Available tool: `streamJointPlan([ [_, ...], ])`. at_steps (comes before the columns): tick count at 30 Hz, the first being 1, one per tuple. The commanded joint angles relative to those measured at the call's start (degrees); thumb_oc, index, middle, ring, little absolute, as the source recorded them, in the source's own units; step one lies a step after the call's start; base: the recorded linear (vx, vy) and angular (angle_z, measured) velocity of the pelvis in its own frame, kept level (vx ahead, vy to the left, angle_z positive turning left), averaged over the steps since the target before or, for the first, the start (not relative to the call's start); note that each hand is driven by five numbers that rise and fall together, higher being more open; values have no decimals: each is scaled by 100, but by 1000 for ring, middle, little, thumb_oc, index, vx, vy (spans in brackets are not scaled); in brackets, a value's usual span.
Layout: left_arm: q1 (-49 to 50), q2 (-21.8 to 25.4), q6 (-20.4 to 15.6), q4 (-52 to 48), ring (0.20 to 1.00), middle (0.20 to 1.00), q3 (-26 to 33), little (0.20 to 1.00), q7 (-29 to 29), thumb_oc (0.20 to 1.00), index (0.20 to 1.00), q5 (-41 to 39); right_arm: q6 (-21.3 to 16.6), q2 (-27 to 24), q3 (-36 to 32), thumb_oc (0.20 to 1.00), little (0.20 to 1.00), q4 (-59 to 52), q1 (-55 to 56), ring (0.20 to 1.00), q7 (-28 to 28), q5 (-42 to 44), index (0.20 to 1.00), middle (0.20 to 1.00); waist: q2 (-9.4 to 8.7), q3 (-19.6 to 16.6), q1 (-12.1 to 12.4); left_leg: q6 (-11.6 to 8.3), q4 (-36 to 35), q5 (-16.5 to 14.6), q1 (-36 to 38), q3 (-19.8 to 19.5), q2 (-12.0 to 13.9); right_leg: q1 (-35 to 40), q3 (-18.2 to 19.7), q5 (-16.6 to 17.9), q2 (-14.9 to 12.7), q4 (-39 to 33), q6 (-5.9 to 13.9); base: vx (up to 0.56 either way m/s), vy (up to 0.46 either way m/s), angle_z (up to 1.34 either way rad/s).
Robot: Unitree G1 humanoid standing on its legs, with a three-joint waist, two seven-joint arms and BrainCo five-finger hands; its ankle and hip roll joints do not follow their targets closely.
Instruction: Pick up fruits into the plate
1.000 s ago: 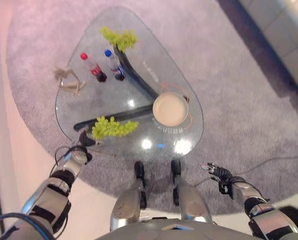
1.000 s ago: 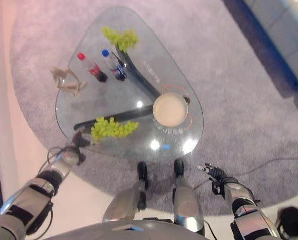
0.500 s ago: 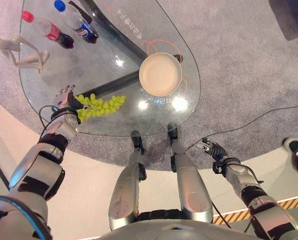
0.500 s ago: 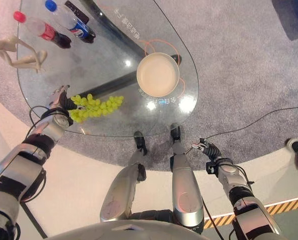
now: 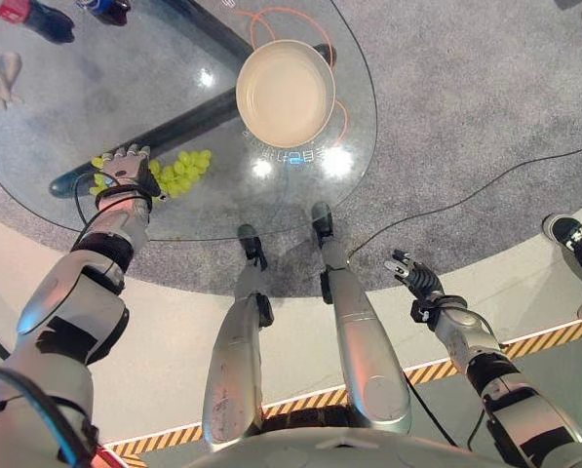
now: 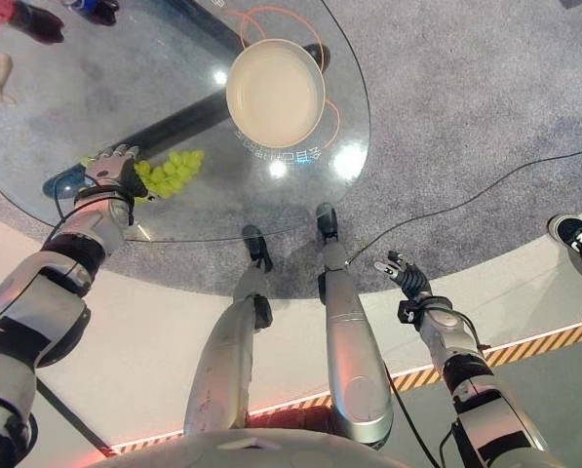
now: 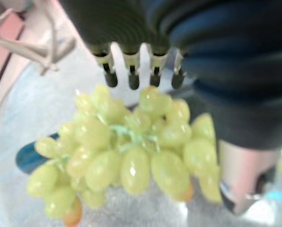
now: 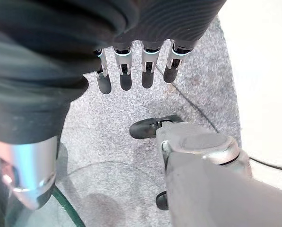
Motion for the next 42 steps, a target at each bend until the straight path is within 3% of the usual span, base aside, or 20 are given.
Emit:
streamJointPlan([
  [1,302,248,-17,299,1000,1000,-35,1000,-129,1000,1000,552,-289,-35,-101,1000,1000,-240,270,1000,49,327,1000,1000,-233,-207,60,50,1134,-965,-411,-436,-191,-307,209,-500,326,679,64,-3,-22,3],
  [6,422,178,-133,190,1000,1000,-235,1000,-232,1000,1000,753,-331,-36,-123,1000,1000,-385,190,1000,-13,443,1000,1000,-242,-207,49,62,1215,-973,-670,-462,-213,-554,233,-463,374,718,55,-16,-16,4],
  [16,508,143,603,151,1000,1000,-336,1000,25,1000,1000,1023,-334,17,-100,1000,1000,-538,160,1000,62,586,1000,1000,-369,-207,42,55,1405,-1000,-1116,-545,-225,-929,215,-388,449,782,73,-2,-12,0],
  [17,482,121,676,143,884,884,-351,884,-23,884,884,1059,-330,31,-95,1000,1000,-529,142,1000,58,589,1000,1000,-382,-207,41,60,1409,-1005,-1127,-548,-224,-941,209,-382,453,784,78,-1,-54,0],
  [18,464,109,807,109,200,200,-326,200,-59,200,200,1214,-326,33,-79,1000,1000,-557,133,1000,39,611,1000,1000,-400,-207,43,64,1395,-1004,-1140,-553,-222,-961,204,-369,463,775,78,-8,-52,1],
  [23,246,51,995,1,200,200,-374,200,-159,200,200,1206,-344,93,-20,1000,1000,-724,55,1000,26,794,1000,1000,-463,-207,44,60,1359,-1002,-1178,-597,-250,-985,162,-318,467,703,88,-9,-56,0],
  [31,193,3,1141,-148,200,200,-368,200,-32,200,200,1187,-235,171,-65,1000,1000,-692,141,1000,135,938,1000,1000,-406,-207,49,73,1322,-1031,-961,-598,-269,-811,163,-343,447,695,81,0,-10,1],
  [38,391,-113,742,206,200,200,-109,200,471,200,200,939,-308,250,-67,1000,1000,-337,104,1000,322,818,1000,1000,-301,-207,120,70,950,-983,-208,-516,-226,-180,101,-430,375,551,96,0,0,0],
  [42,520,-166,257,268,200,200,171,200,877,200,200,100,-266,284,-73,1000,1000,-229,73,1000,330,785,1000,1000,-242,-207,183,57,709,-976,417,-500,-192,355,67,-519,315,478,101,33,14,-1],
])
